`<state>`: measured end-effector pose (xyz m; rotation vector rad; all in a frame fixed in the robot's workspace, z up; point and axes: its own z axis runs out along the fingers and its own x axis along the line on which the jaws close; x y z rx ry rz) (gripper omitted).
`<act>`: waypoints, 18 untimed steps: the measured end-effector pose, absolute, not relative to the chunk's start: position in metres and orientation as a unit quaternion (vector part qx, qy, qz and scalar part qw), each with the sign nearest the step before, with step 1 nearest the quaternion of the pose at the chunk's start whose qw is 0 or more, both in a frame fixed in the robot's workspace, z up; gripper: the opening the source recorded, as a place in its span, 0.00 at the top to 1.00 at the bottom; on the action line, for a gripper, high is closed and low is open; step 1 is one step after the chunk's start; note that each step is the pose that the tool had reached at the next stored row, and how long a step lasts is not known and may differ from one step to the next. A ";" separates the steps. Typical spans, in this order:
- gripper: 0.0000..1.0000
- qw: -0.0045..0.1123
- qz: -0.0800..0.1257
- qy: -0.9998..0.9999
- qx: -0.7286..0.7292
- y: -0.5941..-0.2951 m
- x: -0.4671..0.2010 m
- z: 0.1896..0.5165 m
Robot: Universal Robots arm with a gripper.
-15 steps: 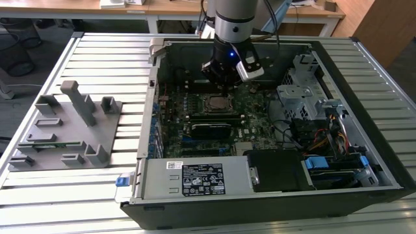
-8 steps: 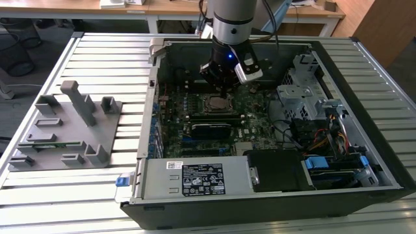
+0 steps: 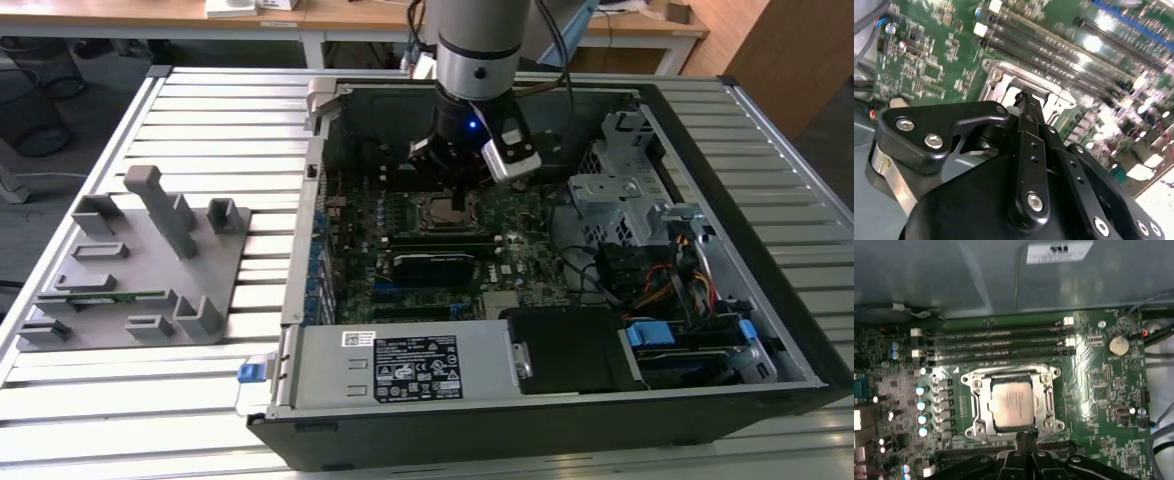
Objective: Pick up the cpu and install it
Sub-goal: 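Install the second cpu locking lever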
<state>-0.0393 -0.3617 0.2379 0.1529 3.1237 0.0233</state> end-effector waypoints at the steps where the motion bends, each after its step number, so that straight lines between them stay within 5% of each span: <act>1: 0.89 0.007 0.007 0.999 0.049 -0.364 -0.040 0.238; 18: 0.89 0.007 0.017 0.999 0.047 -0.384 -0.063 0.236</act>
